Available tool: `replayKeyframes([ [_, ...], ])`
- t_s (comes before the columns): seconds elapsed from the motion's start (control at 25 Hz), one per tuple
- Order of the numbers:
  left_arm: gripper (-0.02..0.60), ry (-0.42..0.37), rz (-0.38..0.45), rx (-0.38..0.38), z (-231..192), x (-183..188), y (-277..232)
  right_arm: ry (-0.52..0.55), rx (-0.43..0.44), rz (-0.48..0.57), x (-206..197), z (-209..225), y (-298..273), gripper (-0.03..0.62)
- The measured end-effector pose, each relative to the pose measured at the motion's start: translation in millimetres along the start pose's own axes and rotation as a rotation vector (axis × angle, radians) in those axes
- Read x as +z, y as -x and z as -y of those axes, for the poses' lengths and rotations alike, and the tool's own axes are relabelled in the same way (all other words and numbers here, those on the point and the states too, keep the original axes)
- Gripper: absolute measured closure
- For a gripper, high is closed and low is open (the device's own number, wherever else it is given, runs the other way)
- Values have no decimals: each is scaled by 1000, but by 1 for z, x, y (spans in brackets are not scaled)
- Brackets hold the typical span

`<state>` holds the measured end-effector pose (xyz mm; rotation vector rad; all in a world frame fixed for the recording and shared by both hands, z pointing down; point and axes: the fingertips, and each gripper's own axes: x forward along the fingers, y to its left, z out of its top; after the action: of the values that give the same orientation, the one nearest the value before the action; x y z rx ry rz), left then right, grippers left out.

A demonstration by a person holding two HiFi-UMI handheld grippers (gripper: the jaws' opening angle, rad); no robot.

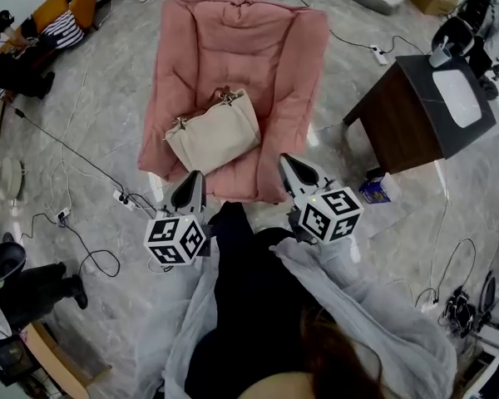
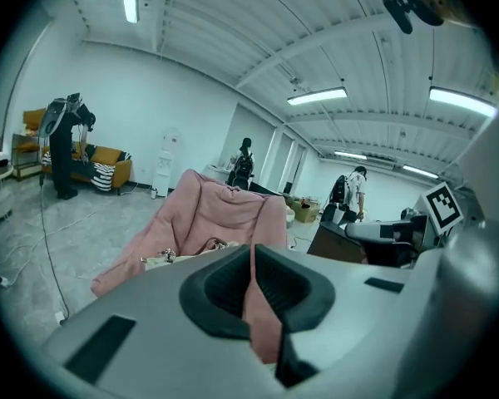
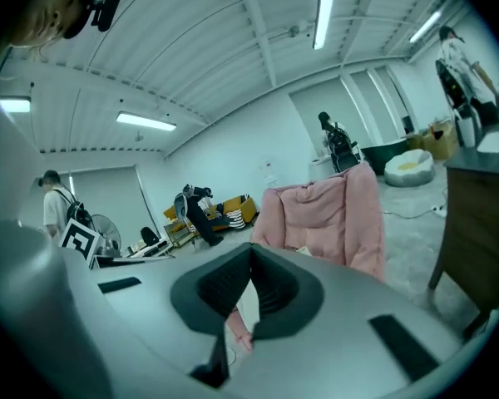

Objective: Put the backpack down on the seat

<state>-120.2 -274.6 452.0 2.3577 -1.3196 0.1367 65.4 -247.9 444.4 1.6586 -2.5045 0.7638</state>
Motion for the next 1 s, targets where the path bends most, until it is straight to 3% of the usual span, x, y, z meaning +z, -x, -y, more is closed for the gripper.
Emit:
replayKeyframes([
  [0.12, 554, -23, -8, 12, 6, -6, 13, 22, -1, -7, -6, 1, 14, 588],
  [0.32, 554, 3, -22, 25, 10, -21, 28, 43, 3, -26, -20, -1, 26, 586],
  [0.72, 554, 13, -31, 34, 15, -32, 35, 19, -21, -38, -29, 4, 36, 586],
  [1.0, 554, 31, -35, 60, 6, -37, 46, -19, 16, -60, -39, -7, 28, 586],
])
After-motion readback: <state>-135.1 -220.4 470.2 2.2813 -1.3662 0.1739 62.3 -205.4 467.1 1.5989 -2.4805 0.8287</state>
